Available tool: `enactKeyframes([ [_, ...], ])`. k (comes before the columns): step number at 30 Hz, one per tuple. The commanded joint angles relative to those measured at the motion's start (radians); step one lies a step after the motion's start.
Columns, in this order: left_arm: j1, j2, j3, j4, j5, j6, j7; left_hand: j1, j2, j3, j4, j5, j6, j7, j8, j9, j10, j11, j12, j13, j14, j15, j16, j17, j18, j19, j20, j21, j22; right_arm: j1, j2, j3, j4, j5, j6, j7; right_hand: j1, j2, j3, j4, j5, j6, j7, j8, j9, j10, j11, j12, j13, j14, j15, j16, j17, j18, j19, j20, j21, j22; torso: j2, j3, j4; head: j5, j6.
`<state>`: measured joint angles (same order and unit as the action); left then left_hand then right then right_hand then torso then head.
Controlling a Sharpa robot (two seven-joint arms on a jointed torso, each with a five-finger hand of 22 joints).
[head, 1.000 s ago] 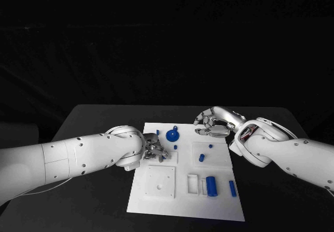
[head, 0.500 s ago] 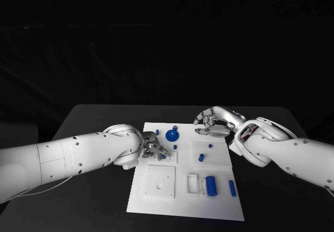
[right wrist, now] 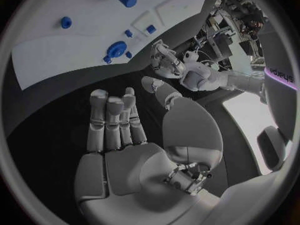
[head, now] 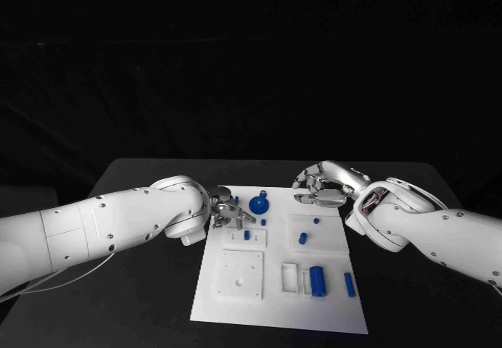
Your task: Assemble the parts on the task board
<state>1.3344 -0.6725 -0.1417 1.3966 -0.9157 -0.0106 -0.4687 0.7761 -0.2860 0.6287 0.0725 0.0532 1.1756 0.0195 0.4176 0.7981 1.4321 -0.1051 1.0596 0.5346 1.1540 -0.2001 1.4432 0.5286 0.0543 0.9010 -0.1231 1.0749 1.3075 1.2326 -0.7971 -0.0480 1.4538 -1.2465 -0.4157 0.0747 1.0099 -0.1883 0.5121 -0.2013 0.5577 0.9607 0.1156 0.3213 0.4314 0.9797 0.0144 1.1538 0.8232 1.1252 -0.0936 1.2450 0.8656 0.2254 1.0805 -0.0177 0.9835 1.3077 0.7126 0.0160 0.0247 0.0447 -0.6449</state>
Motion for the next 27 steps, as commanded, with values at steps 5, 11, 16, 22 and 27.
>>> enactKeyframes([
  [5, 0.044, -0.025, 0.015, -0.022, 0.111, -0.043, 0.045, 0.101, 0.051, -0.019, -0.062, -0.004, -0.1, 0.018, -0.061, -0.017, -0.165, 0.035, -0.094, -0.04, -0.089, 0.035, -0.087, -0.045, -0.019, -0.074, -0.115, -0.059, -0.017, 0.0, -0.002, 0.0, -0.009, 0.028, -0.005, 0.011, 0.005, 0.0, -0.002, -0.005, 0.006, -0.024, 0.013, -0.009, -0.003, -0.003, 0.002, -0.006, 0.002, -0.005, 0.004, 0.002, -0.002, 0.036, -0.003, 0.005, -0.006, 0.017, 0.0, 0.001, 0.0007, -0.002, 0.009],
  [11, 0.064, -0.014, 0.015, -0.087, 0.149, -0.075, 0.081, 0.07, 0.026, -0.041, -0.03, -0.003, -0.136, 0.04, -0.086, -0.033, -0.219, 0.056, -0.167, -0.072, -0.139, 0.075, -0.147, -0.076, -0.039, -0.124, -0.094, -0.115, -0.041, 0.0, -0.001, 0.0, -0.019, 0.037, -0.01, 0.012, 0.006, -0.001, -0.002, -0.006, 0.005, -0.033, 0.016, -0.014, -0.005, -0.003, 0.005, -0.006, 0.002, -0.004, 0.007, 0.002, -0.002, 0.036, -0.003, 0.005, -0.006, 0.017, -0.001, 0.0017, 0.0004, 0.004, 0.022],
  [16, 0.065, 0.012, 0.015, -0.158, 0.117, -0.086, 0.091, 0.089, 0.013, -0.042, -0.019, -0.004, -0.175, 0.058, -0.111, -0.048, -0.239, 0.074, -0.213, -0.093, -0.159, 0.099, -0.184, -0.095, -0.046, -0.143, -0.077, -0.142, -0.053, 0.0, 0.0, 0.001, -0.028, 0.037, -0.011, 0.013, 0.006, -0.002, -0.003, -0.006, 0.005, -0.033, 0.016, -0.014, -0.005, -0.003, 0.006, -0.006, 0.002, -0.004, 0.007, 0.002, -0.003, 0.036, -0.003, 0.005, -0.006, 0.017, 0.001, 0.0004, 0.0003, 0.006, 0.027],
  [22, 0.067, 0.073, 0.014, -0.261, 0.068, -0.048, 0.09, 0.103, 0.015, -0.051, -0.007, -0.004, -0.193, 0.066, -0.12, -0.056, -0.238, 0.081, -0.238, -0.101, -0.161, 0.11, -0.201, -0.104, -0.044, -0.147, -0.065, -0.156, -0.057, 0.0, 0.002, 0.001, -0.037, 0.039, -0.012, 0.013, 0.006, -0.002, -0.003, -0.006, 0.005, -0.033, 0.016, -0.014, -0.005, -0.003, 0.006, -0.006, 0.002, -0.004, 0.007, 0.002, -0.003, 0.036, -0.003, 0.005, -0.006, 0.017, 0.001, 0.0002, 0.0, 0.005, 0.028],
  [27, 0.067, 0.118, 0.013, -0.328, 0.037, -0.008, 0.085, 0.104, 0.017, -0.058, 0.008, -0.004, -0.203, 0.07, -0.125, -0.061, -0.242, 0.086, -0.251, -0.105, -0.166, 0.117, -0.209, -0.107, -0.043, -0.152, -0.058, -0.163, -0.059, 0.0, 0.007, 0.004, -0.044, 0.043, -0.013, 0.015, 0.006, -0.002, -0.003, -0.005, 0.005, -0.033, 0.016, -0.014, -0.005, -0.003, 0.006, -0.006, 0.002, -0.004, 0.008, 0.002, -0.003, 0.036, -0.003, 0.005, -0.006, 0.017, 0.002, -0.0008, -0.0005, 0.005, 0.031],
])
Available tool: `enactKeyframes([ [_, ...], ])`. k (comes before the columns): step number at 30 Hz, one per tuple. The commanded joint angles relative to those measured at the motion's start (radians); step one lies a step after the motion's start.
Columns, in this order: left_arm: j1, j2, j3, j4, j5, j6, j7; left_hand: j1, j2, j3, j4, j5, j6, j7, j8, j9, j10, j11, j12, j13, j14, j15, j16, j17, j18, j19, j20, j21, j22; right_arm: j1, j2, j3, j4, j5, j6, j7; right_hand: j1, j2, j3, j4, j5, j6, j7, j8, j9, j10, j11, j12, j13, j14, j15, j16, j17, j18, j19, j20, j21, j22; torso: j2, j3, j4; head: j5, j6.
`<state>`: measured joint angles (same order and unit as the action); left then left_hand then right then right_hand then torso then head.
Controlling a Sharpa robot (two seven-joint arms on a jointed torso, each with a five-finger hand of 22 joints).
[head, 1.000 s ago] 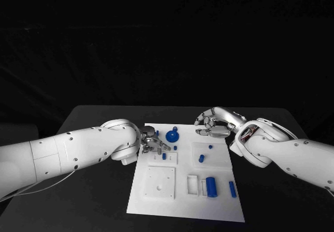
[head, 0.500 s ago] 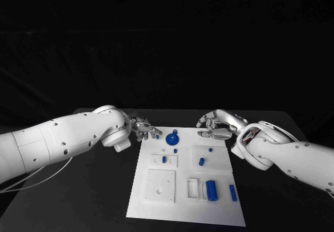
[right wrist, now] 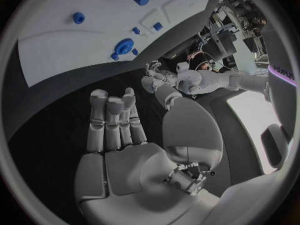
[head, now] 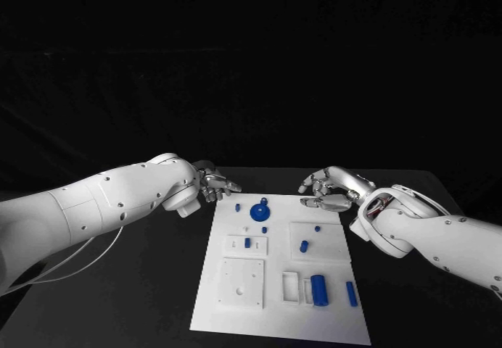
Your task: Assemble the parts on the task board
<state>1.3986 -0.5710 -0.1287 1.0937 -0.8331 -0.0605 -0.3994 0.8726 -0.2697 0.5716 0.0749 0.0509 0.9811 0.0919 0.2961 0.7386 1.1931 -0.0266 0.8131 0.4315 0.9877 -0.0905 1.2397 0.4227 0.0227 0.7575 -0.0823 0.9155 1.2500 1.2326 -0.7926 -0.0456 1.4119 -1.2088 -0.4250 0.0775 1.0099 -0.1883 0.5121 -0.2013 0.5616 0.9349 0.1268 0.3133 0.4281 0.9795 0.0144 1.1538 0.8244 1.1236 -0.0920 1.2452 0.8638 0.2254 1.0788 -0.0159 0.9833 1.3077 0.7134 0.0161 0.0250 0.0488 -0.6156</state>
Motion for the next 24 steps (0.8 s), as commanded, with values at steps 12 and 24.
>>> enactKeyframes([
  [12, -0.006, 0.103, -0.014, -0.155, -0.086, 0.102, 0.02, 0.008, 0.006, -0.009, 0.023, -0.002, -0.017, 0.002, -0.006, -0.005, -0.008, 0.012, -0.015, -0.002, -0.007, 0.014, -0.011, -0.003, -0.011, -0.015, -0.092, -0.011, 0.0, 0.0, 0.008, 0.013, -0.015, 0.018, -0.009, 0.016, 0.004, -0.003, -0.004, -0.004, -0.001, -0.009, 0.006, -0.006, -0.001, -0.003, 0.007, -0.006, 0.001, -0.003, 0.007, 0.002, -0.001, 0.036, 0.0, 0.004, -0.006, 0.017, 0.005, -0.0006, -0.0034, 0.001, 0.002],
  [24, -0.032, 0.136, -0.017, -0.217, -0.051, 0.129, 0.035, 0.012, 0.008, -0.014, 0.026, -0.002, -0.018, 0.003, -0.005, -0.005, -0.01, 0.013, -0.018, -0.002, -0.01, 0.017, -0.012, -0.003, -0.01, -0.019, -0.089, -0.013, 0.001, 0.0, 0.009, 0.018, -0.014, 0.051, -0.023, 0.026, 0.004, -0.006, -0.003, -0.003, -0.006, -0.016, 0.009, -0.01, -0.002, -0.006, 0.009, -0.008, 0.001, -0.005, 0.009, -0.001, -0.003, 0.036, -0.002, 0.004, -0.009, 0.016, 0.015, -0.0024, -0.0087, 0.002, 0.005],
])
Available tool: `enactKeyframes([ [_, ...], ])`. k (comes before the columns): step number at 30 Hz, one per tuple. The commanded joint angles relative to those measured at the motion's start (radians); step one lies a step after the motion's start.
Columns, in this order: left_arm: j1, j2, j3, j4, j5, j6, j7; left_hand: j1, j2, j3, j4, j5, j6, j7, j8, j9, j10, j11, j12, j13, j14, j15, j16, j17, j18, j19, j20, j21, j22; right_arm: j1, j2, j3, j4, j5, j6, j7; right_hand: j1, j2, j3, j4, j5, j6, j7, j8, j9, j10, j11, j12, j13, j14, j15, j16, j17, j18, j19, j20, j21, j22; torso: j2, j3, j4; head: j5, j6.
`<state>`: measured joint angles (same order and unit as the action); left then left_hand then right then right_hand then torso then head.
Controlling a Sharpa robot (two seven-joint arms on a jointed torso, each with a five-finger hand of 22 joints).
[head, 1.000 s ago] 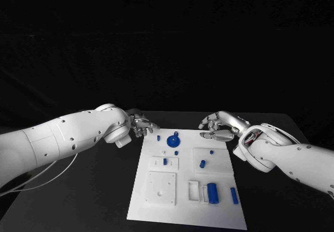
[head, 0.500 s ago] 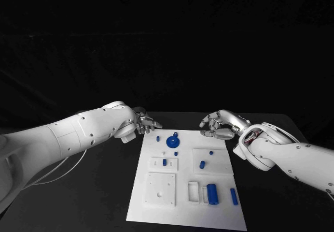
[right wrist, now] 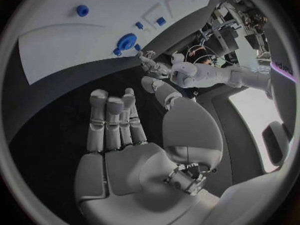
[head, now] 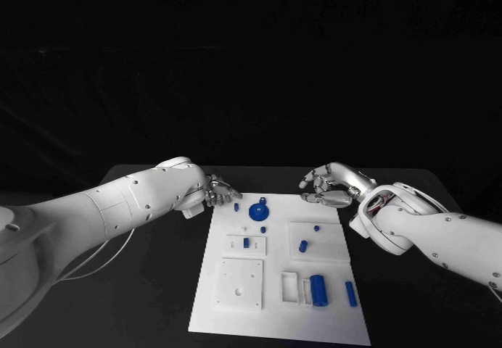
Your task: Assemble the parts on the task board
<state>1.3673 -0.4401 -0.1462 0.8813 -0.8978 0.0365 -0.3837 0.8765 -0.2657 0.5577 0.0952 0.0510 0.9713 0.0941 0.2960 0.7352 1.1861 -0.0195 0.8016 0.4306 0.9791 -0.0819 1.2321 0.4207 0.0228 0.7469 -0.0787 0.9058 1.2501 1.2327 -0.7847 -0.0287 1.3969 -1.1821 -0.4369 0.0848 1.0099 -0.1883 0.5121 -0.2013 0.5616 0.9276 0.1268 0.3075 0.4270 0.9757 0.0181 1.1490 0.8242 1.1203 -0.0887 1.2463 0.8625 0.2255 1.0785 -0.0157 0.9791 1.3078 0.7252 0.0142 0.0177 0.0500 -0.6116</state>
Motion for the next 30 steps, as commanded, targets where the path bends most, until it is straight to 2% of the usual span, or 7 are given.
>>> enactKeyframes([
  [1, -0.002, 0.006, 0.001, -0.007, 0.015, 0.035, 0.022, 0.008, 0.004, 0.0, 0.005, -0.002, -0.008, 0.001, -0.005, -0.001, -0.003, 0.006, -0.007, -0.001, -0.002, 0.008, -0.005, -0.001, -0.01, -0.008, -0.093, -0.003, 0.001, 0.0, 0.001, 0.001, 0.0, 0.026, -0.012, 0.019, 0.004, -0.006, -0.003, -0.003, -0.007, -0.011, 0.009, -0.005, -0.001, -0.004, 0.006, -0.004, 0.001, -0.003, 0.006, -0.003, -0.002, 0.036, -0.003, 0.004, -0.006, 0.015, 0.002, -0.0005, -0.001, 0.001, 0.0],
  [5, -0.011, 0.015, 0.001, -0.03, 0.041, 0.043, 0.025, 0.009, 0.006, -0.002, 0.007, -0.002, -0.009, 0.001, -0.005, -0.001, -0.004, 0.006, -0.007, 0.0, -0.003, 0.009, -0.005, -0.001, -0.01, -0.009, -0.092, -0.004, 0.001, 0.0, 0.003, 0.002, -0.002, 0.05, -0.013, 0.024, 0.003, -0.011, 0.003, -0.001, -0.008, -0.022, 0.017, -0.009, -0.001, -0.026, 0.015, -0.029, -0.012, -0.031, 0.016, -0.028, -0.015, 0.036, -0.031, 0.017, -0.033, 0.008, 0.0, 0.0002, 0.0001, -0.002, -0.001],
  [9, -0.015, 0.021, 0.001, -0.046, 0.041, 0.043, 0.028, 0.011, 0.008, -0.003, 0.007, -0.002, -0.01, 0.001, -0.004, -0.001, -0.005, 0.006, -0.008, 0.0, -0.004, 0.01, -0.005, -0.001, -0.01, -0.01, -0.091, -0.005, 0.001, 0.0, 0.005, 0.002, -0.001, 0.063, -0.009, 0.027, -0.002, -0.012, 0.016, 0.002, -0.008, -0.035, 0.031, -0.011, 0.001, -0.068, 0.03, -0.103, -0.069, -0.094, 0.035, -0.109, -0.058, 0.029, -0.105, 0.052, -0.111, -0.019, 0.0, -0.0004, -0.0009, -0.002, -0.002],
  [17, -0.02, 0.033, 0.001, -0.053, 0.047, 0.062, 0.031, 0.014, 0.013, -0.006, 0.008, -0.002, -0.011, 0.002, -0.004, -0.001, -0.006, 0.007, -0.009, 0.001, -0.005, 0.011, -0.005, -0.001, -0.01, -0.011, -0.09, -0.006, 0.002, 0.0, 0.007, 0.002, -0.002, 0.078, 0.002, 0.031, -0.001, -0.008, 0.02, 0.001, -0.016, -0.051, 0.043, -0.006, 0.005, -0.063, 0.048, -0.268, -0.234, -0.119, 0.08, -0.299, -0.163, 0.03, -0.176, 0.116, -0.264, -0.101, -0.001, -0.0001, -0.0004, -0.005, -0.002],
  [20, -0.02, 0.035, 0.001, -0.056, 0.049, 0.058, 0.033, 0.015, 0.015, -0.008, 0.008, -0.002, -0.011, 0.002, -0.004, -0.001, -0.007, 0.007, -0.01, 0.001, -0.006, 0.012, -0.005, 0.0, -0.01, -0.012, -0.089, -0.006, 0.003, 0.0, 0.008, 0.002, -0.004, 0.096, 0.013, 0.035, -0.009, -0.001, 0.027, 0.002, -0.022, -0.055, 0.049, -0.003, 0.003, -0.076, 0.059, -0.354, -0.307, -0.148, 0.111, -0.402, -0.212, 0.024, -0.226, 0.141, -0.338, -0.14, 0.0, 0.0001, -0.0006, -0.004, -0.002],
  [26, -0.021, 0.037, 0.001, -0.072, 0.053, 0.059, 0.036, 0.021, 0.02, -0.013, 0.007, -0.002, -0.015, 0.003, -0.004, -0.001, -0.008, 0.008, -0.011, 0.002, -0.008, 0.013, -0.005, 0.0, -0.009, -0.014, -0.088, -0.008, 0.004, 0.0, 0.008, 0.002, -0.007, 0.123, 0.029, 0.042, -0.012, 0.01, 0.032, -0.013, -0.031, -0.068, 0.053, 0.007, 0.003, -0.07, 0.112, -0.613, -0.528, -0.179, 0.186, -0.673, -0.33, 0.01, -0.336, 0.194, -0.499, -0.236, 0.0, -0.0007, -0.0003, -0.003, -0.002],
  [30, -0.022, 0.039, 0.001, -0.075, 0.08, 0.064, 0.032, 0.023, 0.023, -0.015, 0.006, -0.002, -0.016, 0.004, -0.004, -0.001, -0.009, 0.008, -0.012, 0.003, -0.009, 0.014, -0.006, 0.0, -0.009, -0.015, -0.087, -0.008, 0.004, 0.0, 0.009, 0.002, -0.007, 0.129, 0.034, 0.042, -0.001, 0.012, 0.022, -0.015, -0.033, -0.072, 0.054, 0.009, -0.002, -0.029, 0.118, -0.695, -0.614, -0.173, 0.2, -0.748, -0.353, 0.013, -0.359, 0.212, -0.533, -0.254, 0.0, -0.0004, 0.0012, -0.004, -0.003],
])
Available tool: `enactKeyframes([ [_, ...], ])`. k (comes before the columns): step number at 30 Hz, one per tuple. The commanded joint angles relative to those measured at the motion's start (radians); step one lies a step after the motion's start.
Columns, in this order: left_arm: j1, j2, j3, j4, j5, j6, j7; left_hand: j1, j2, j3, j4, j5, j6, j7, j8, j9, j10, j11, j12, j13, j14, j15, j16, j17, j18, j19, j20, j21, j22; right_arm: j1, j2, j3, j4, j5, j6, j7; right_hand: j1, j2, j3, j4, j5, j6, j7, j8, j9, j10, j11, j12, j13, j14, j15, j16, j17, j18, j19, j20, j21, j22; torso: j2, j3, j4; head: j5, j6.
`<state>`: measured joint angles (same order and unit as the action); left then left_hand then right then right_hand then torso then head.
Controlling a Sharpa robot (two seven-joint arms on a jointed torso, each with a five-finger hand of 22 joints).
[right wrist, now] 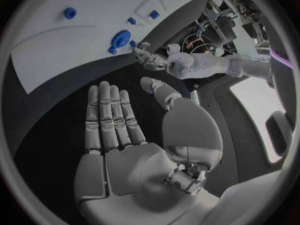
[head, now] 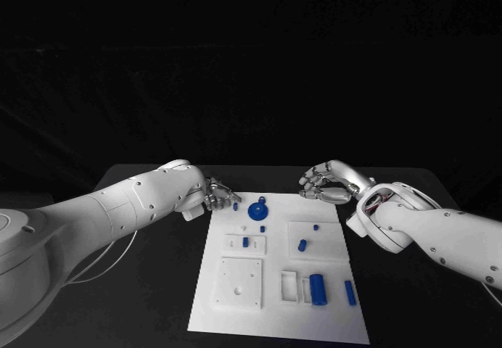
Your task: Assemble the parts on the task board
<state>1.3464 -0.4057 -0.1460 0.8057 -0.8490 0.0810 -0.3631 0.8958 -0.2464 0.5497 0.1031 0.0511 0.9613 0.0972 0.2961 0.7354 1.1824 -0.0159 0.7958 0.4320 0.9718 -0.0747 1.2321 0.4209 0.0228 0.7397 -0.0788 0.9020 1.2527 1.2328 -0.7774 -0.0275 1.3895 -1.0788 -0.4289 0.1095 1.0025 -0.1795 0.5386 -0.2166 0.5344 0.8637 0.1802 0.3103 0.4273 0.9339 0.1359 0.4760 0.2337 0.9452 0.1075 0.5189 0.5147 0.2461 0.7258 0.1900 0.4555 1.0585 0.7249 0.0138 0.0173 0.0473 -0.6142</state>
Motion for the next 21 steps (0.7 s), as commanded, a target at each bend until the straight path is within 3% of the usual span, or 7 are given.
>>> enactKeyframes([
  [1, -0.001, 0.005, 0.001, 0.0, 0.032, 0.023, 0.013, 0.005, 0.004, -0.007, -0.002, -0.002, -0.006, 0.0, -0.004, -0.002, -0.006, 0.005, -0.006, 0.001, -0.002, 0.006, -0.006, 0.0, -0.009, -0.008, -0.087, -0.004, 0.002, 0.0, 0.002, 0.001, 0.0, 0.026, 0.025, 0.018, 0.007, 0.004, -0.006, 0.001, -0.006, -0.008, 0.001, 0.007, -0.003, 0.018, 0.0, -0.028, -0.033, 0.002, 0.005, -0.028, -0.006, -0.006, -0.008, 0.008, -0.013, -0.006, 0.0, 0.0, 0.0016, -0.001, -0.001],
  [15, -0.016, 0.013, 0.0, -0.01, 0.013, 0.025, 0.019, 0.016, 0.019, -0.016, -0.007, -0.002, -0.008, 0.001, -0.002, -0.001, -0.008, 0.005, -0.008, 0.004, -0.005, 0.008, -0.005, 0.001, -0.008, -0.01, -0.085, -0.007, 0.004, 0.0, 0.006, 0.001, -0.002, 0.036, 0.041, 0.026, 0.015, 0.005, -0.009, 0.002, -0.008, -0.014, 0.005, 0.004, -0.01, 0.027, 0.005, -0.061, -0.073, -0.004, 0.013, -0.066, -0.014, -0.004, -0.028, 0.02, -0.04, -0.021, 0.001, 0.0009, -0.0002, 0.0, -0.003],
  [21, -0.02, 0.015, 0.001, -0.013, 0.013, 0.031, 0.02, 0.023, 0.029, -0.024, -0.013, -0.002, -0.009, 0.001, -0.001, -0.001, -0.009, 0.006, -0.009, 0.005, -0.007, 0.009, -0.005, 0.001, -0.008, -0.012, -0.083, -0.007, 0.006, 0.0, 0.007, 0.001, -0.001, 0.04, 0.038, 0.028, 0.023, 0.01, -0.008, -0.003, -0.013, -0.023, 0.008, 0.003, -0.015, 0.036, 0.016, -0.126, -0.121, -0.032, 0.029, -0.114, -0.046, -0.015, -0.085, 0.034, -0.088, -0.039, 0.001, 0.001, 0.0001, 0.0, -0.003],
])
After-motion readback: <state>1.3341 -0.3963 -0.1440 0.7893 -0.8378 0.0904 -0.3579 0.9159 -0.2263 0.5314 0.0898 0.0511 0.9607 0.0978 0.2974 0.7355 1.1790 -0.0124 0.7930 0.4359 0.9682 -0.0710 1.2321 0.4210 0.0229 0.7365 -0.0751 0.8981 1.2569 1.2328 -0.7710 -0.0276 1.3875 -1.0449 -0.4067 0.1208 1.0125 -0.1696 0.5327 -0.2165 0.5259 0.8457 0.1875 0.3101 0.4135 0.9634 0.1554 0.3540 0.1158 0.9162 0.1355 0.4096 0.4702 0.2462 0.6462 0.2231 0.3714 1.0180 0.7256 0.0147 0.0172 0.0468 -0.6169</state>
